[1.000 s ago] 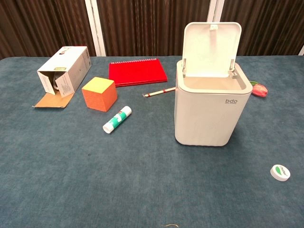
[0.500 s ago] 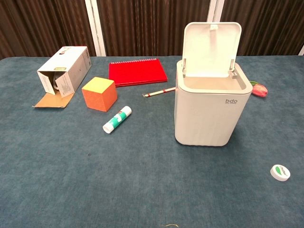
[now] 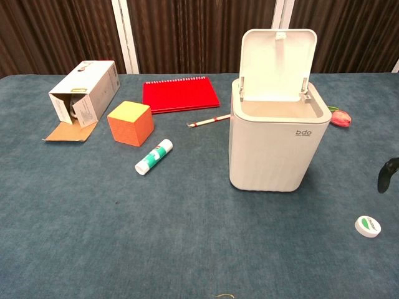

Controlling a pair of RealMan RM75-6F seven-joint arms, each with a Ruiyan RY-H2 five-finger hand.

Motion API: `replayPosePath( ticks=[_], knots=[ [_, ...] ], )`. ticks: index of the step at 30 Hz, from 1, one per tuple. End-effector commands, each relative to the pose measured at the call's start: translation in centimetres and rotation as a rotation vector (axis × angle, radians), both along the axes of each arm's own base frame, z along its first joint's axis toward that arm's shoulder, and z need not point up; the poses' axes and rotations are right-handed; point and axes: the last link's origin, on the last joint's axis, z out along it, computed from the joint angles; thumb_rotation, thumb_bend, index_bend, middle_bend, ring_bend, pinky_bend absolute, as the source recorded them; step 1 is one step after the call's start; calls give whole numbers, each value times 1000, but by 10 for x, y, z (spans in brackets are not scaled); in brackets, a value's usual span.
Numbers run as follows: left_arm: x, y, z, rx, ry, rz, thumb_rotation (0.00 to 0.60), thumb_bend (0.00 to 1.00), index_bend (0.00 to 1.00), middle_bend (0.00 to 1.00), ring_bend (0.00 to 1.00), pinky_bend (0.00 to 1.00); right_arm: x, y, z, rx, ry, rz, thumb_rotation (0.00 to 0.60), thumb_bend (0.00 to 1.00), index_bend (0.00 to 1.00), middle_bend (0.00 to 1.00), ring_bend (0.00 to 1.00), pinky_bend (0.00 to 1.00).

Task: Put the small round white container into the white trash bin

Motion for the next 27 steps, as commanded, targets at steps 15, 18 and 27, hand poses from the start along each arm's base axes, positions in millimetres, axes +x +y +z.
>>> replayPosePath(
  ticks=[15, 18, 27],
  knots=[
    [-3, 1, 5, 14, -11, 20, 600, 267, 179, 56, 114, 226, -1, -20, -28, 42, 4, 1, 600, 290, 552, 792, 826, 981],
    [-4, 1, 5, 16, -11, 22, 600, 267, 179, 57, 114, 226, -3, -21, -31, 51, 11, -3, 600, 292, 556, 791, 826, 981],
    [-4, 1, 5, 14, -16, 25, 600, 267, 180, 57, 114, 226, -7, -21, -38, 75, 30, -19, 600, 293, 558, 791, 826, 981]
  ],
)
